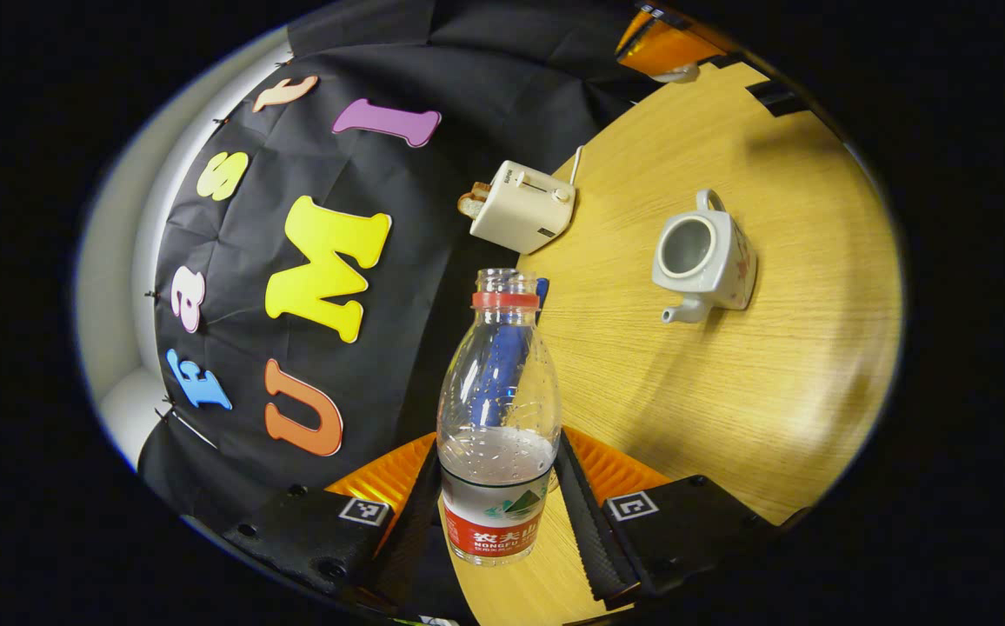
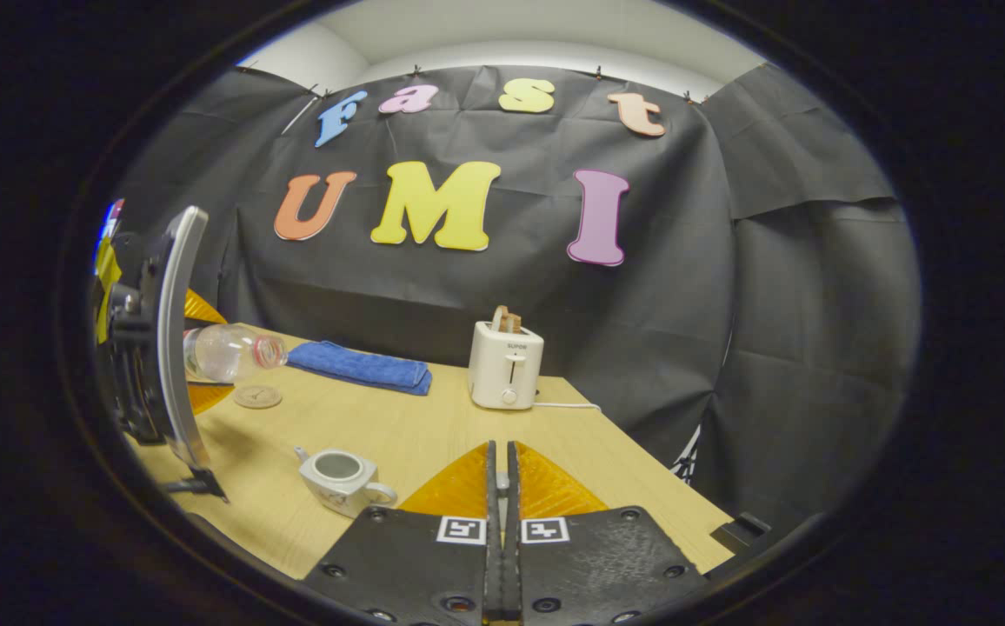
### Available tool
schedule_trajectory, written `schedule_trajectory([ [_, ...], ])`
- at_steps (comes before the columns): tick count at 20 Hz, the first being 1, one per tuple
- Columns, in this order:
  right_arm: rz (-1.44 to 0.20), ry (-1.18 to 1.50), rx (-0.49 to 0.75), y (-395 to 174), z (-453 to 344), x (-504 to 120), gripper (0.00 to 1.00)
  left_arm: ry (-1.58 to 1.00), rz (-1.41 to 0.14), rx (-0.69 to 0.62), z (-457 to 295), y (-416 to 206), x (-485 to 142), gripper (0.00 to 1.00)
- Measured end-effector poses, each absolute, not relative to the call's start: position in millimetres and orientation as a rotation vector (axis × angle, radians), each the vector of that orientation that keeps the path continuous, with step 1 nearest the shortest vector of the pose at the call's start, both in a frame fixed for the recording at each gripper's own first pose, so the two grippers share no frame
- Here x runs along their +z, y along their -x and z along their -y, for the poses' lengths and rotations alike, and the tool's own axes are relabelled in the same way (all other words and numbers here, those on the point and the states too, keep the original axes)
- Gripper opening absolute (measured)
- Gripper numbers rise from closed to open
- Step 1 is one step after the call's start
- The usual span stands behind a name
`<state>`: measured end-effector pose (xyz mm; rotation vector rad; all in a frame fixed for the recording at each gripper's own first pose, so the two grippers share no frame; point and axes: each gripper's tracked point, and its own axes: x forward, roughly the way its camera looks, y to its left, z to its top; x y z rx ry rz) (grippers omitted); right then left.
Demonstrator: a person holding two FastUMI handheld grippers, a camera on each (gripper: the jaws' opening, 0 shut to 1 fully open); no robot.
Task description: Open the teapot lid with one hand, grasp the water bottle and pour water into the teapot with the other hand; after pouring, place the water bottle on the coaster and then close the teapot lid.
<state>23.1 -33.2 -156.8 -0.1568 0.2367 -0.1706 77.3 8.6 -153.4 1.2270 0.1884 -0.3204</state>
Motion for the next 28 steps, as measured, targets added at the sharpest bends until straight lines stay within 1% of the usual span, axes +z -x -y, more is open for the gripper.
schedule_trajectory([
  [7, -0.252, 0.150, -0.173, -26, 38, -163, 0.00, -1.413, -0.192, -0.370, 8, -76, -163, 0.76],
  [10, -0.255, 0.155, -0.171, -27, 38, -165, 0.00, -1.496, -0.180, -0.367, 12, -75, -160, 0.75],
  [11, -0.257, 0.156, -0.170, -26, 38, -166, 0.00, -1.516, -0.173, -0.373, 13, -74, -159, 0.80],
  [12, -0.257, 0.158, -0.170, -25, 38, -165, 0.00, -1.527, -0.172, -0.384, 17, -74, -162, 0.75],
  [23, -0.242, 0.200, -0.229, -25, 57, -161, 0.00, -1.658, -0.192, -0.427, 28, -75, -167, 0.76],
  [28, -0.249, 0.192, -0.235, -25, 60, -164, 0.00, -1.705, -0.183, -0.432, 33, -78, -165, 0.75],
])
